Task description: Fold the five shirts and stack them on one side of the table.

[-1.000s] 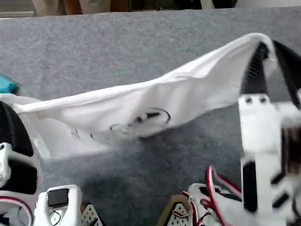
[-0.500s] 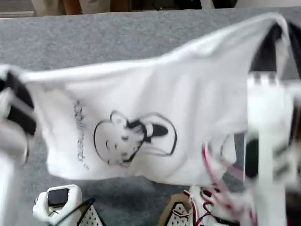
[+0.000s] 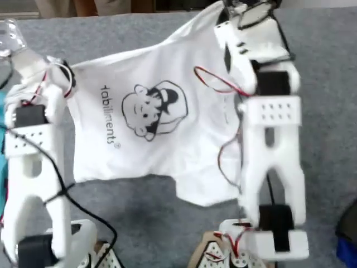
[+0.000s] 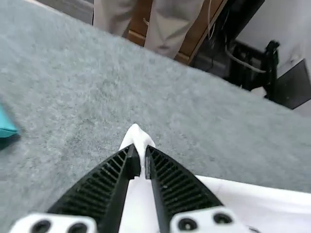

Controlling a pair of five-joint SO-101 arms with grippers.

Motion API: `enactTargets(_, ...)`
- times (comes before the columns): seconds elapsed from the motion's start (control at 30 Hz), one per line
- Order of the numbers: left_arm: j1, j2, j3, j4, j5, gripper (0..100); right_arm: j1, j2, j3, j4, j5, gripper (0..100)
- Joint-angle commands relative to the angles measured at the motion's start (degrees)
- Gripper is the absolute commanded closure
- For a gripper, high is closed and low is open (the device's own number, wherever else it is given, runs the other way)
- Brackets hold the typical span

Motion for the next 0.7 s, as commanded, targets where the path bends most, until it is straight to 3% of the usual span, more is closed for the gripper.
enactTargets(0.0,-0.35,6.11,0.09,-6.77,-0.53,98,0.57,7.52,-0.84,-4.22,0.44,99.3)
enactTargets(0.33,-2.29,31.34,-21.71,-6.33,-0.53,98,0.92,24.13,-13.93,-4.57,0.44,99.3)
enactTargets(0.67,-3.25,47.87,-51.34,14.95,-0.53,98,1.01,39.60,-40.31,-4.57,0.53,99.3)
